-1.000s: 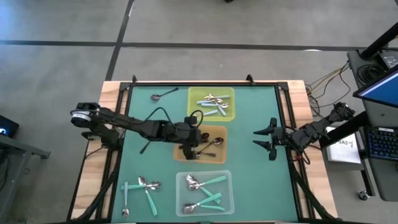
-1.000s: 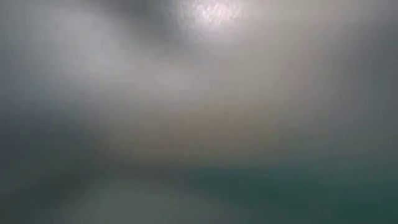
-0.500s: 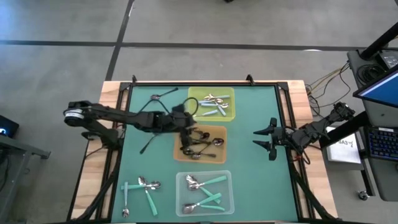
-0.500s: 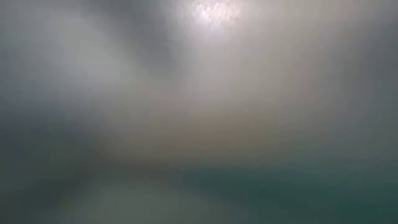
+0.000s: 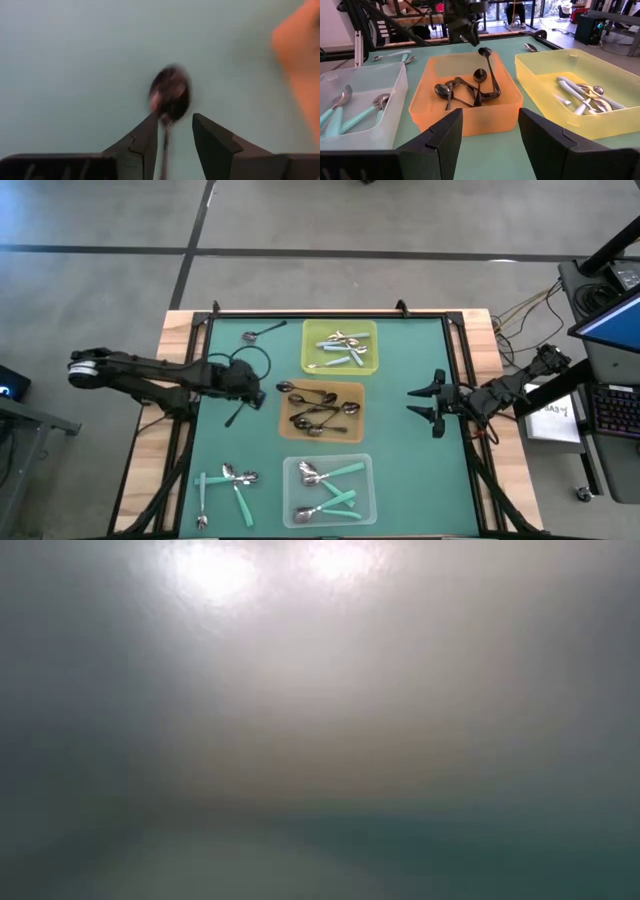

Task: Sort silverware by color (type)
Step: Put the black spoon into the orange bin, then put the green spoon into the transparent bin

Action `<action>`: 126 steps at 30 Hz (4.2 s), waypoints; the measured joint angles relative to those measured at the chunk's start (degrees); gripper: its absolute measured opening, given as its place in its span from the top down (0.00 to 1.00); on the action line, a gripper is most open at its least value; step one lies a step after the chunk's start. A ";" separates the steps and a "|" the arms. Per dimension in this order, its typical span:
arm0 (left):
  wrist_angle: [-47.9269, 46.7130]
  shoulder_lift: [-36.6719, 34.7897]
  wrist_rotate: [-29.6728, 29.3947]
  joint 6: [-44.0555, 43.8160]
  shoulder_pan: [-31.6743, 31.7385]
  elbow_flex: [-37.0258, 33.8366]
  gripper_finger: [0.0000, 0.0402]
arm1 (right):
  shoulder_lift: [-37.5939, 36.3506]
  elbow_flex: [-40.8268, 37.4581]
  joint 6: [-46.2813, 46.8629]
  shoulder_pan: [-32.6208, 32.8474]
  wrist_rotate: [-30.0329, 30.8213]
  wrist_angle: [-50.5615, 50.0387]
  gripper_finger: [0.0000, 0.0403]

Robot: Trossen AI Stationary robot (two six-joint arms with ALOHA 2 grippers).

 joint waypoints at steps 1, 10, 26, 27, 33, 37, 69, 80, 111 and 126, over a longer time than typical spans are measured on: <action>-0.40 -0.14 1.25 -0.42 0.00 -0.72 0.74 | 0.00 0.02 0.00 0.00 0.00 0.02 0.54; 0.78 3.45 7.22 -0.16 0.00 -2.86 0.74 | 0.00 0.02 0.00 -0.02 0.00 0.02 0.54; 2.83 12.53 7.30 3.40 -0.02 -2.97 0.82 | 0.00 0.01 0.00 -0.01 0.00 0.02 0.54; 2.97 13.06 7.42 3.75 -0.02 -2.90 0.86 | 0.00 0.01 0.00 0.00 0.00 0.02 0.54; 3.44 13.93 7.64 4.74 -0.02 -2.67 0.98 | 0.00 0.02 0.00 0.00 0.00 0.02 0.54; -0.78 12.65 5.68 7.29 0.39 -0.21 0.99 | 0.00 0.02 0.02 0.00 0.00 0.02 0.54; 17.34 29.92 4.21 33.37 -3.04 30.60 1.00 | 0.00 0.02 0.00 0.00 0.00 0.00 0.54; 20.54 30.33 6.67 30.65 -4.43 30.93 0.81 | 0.00 0.02 0.00 -0.01 0.00 0.00 0.54; 15.41 10.92 28.23 -5.64 -37.86 4.71 0.69 | 0.00 0.02 0.00 0.00 0.00 0.00 0.54; 18.11 16.48 26.17 -3.98 -45.79 1.14 0.69 | 0.00 0.00 0.00 -0.02 0.00 0.00 0.54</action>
